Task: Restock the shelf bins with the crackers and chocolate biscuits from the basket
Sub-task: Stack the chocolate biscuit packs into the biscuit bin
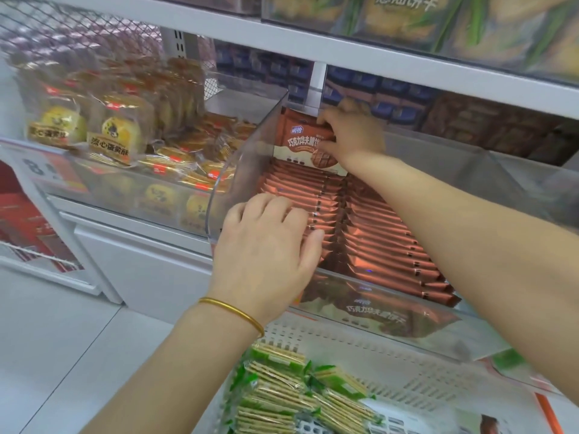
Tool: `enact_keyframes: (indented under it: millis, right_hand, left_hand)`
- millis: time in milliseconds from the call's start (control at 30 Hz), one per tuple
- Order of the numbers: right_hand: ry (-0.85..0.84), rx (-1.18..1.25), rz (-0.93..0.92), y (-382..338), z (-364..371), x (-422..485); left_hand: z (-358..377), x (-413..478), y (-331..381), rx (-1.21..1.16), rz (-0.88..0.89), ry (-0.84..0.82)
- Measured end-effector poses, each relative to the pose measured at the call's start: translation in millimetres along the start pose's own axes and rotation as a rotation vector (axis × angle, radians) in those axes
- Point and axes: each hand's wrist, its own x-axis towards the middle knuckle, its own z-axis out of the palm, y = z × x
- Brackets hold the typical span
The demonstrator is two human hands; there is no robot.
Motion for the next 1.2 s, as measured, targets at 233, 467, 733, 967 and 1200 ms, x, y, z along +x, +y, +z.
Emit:
enact_keyframes:
  millis: [233, 467, 733, 967, 1200]
  right_hand:
    - [0.011, 0.012, 0.194, 1.8, -4.6, -4.9]
    - [0.116, 0.347, 0.116, -7.2, -88.9, -98.1]
    - [-0.330, 0.787, 0.424, 20.4, -82.3, -361.9]
    - [-0.882, 0.157, 0.654, 73.3, 38.0, -434.6]
    - [-1.036, -0.208, 0.250, 50.2, 74.6, -441.2]
  left_hand:
    - [1.2, -1.1, -2.7, -0.002, 0.024, 0.048]
    - [-13.5, -20.1, 19.0, -0.076, 0.196, 0.251]
    - [24.7, -107.6, 96.3, -0.068, 0.666, -0.065]
    - [57.5, -143.8, 111.9, -0.074, 0.642, -0.334]
    - [61.4, -146.1, 95.4, -0.073, 0.565, -0.411]
